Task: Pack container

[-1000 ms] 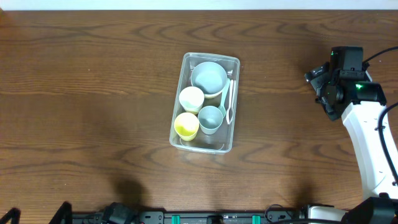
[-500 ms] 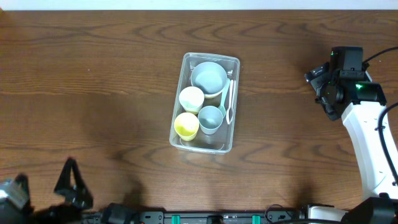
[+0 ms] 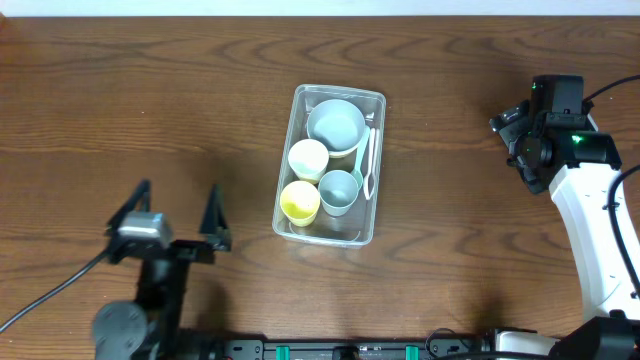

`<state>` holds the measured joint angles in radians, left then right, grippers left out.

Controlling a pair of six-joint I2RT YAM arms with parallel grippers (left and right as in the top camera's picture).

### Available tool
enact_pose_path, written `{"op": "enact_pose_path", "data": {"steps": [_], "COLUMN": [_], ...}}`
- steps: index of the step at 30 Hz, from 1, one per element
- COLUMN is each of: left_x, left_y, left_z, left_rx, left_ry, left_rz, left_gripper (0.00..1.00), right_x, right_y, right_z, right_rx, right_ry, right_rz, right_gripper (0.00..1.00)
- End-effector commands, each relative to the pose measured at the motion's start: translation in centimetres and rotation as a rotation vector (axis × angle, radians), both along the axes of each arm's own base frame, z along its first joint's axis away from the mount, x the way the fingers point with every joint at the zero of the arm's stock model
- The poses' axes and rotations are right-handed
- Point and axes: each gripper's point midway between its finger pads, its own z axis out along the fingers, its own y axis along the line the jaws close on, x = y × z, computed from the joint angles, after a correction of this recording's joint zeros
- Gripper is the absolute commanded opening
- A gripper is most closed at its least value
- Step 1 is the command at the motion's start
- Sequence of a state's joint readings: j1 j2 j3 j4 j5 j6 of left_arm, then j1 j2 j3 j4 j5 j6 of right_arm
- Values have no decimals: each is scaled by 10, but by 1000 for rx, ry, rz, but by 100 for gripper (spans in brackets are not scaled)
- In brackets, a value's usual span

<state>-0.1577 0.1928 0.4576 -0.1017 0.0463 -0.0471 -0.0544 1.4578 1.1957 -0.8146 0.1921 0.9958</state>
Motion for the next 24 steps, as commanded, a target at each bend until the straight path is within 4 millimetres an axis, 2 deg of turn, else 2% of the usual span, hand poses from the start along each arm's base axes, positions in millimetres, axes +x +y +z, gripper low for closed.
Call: {"op": "enact_pose_path", "data": {"steps": [1,7,15,24], "left_x": [3,9,15,20], "left_y": [-9,-7,-1,8], "left_z": [-20,-65,-105,-154], "left_rx": [46,61,65,76], "left_ry": [-13,-1,36,165], "left_rz": [-48,-46,-22,16], "left_gripper": [98,98,98,98], "right_x": [-1,-1,-1,-1], "right_y": [-4,-4,-4,-4], "right_z": [1,1,1,1], "right_rx": [-9,-9,-9,-9], "right_ry": [-2,-2,-2,-2], "right_rz": [-24,-24,-24,-24], "right_gripper": [99,99,99,99]}}
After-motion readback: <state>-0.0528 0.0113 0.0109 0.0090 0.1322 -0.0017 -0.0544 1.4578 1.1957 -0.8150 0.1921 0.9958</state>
